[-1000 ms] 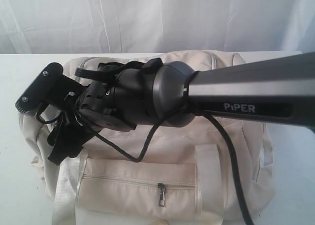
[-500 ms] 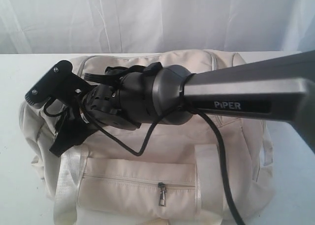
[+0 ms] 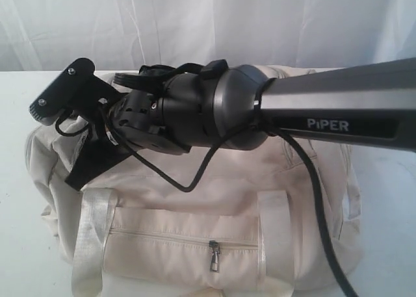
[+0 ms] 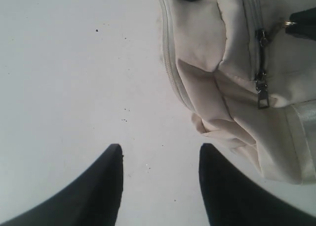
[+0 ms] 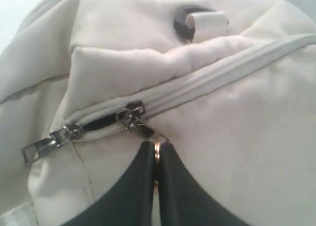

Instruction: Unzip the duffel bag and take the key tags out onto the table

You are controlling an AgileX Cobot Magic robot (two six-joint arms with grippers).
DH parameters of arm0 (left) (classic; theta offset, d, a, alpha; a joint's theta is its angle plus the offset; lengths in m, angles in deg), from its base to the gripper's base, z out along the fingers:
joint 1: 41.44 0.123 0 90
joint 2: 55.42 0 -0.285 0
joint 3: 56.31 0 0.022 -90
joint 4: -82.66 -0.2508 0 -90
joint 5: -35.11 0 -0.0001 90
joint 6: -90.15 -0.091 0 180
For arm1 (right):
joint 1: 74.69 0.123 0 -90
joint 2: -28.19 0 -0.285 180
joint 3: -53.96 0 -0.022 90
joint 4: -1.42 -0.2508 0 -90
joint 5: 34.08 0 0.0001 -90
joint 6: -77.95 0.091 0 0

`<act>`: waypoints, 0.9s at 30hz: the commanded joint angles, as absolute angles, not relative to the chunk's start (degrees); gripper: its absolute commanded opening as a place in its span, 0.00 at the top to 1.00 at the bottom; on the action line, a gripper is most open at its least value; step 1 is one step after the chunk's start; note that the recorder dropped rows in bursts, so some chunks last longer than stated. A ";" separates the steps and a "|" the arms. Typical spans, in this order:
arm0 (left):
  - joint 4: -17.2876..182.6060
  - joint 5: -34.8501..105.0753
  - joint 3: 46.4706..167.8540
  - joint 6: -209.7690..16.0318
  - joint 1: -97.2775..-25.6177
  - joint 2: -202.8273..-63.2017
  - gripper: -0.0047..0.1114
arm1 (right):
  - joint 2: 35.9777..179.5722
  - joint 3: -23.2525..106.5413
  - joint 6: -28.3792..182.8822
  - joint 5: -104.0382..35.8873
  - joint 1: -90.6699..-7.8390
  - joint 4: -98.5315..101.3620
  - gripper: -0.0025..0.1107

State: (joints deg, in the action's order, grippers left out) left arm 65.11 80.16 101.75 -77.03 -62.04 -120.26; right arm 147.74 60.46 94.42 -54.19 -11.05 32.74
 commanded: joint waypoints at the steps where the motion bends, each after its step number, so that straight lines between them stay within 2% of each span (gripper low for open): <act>1: 65.54 80.55 101.97 -77.19 -62.18 -119.84 0.51 | 146.82 62.41 94.78 -55.63 -11.44 34.92 0.98; 9: 65.95 80.55 101.97 -77.19 -62.18 -119.84 0.51 | 146.82 65.42 95.35 -54.11 -14.08 36.16 0.98; 18: 66.45 79.19 101.78 -77.19 -62.18 -119.94 0.51 | 146.95 65.51 97.82 -43.11 -18.08 35.69 0.98; 27: 72.21 70.98 98.96 -80.11 -62.18 -122.61 0.51 | 150.40 69.51 100.31 -40.99 -20.56 34.41 0.98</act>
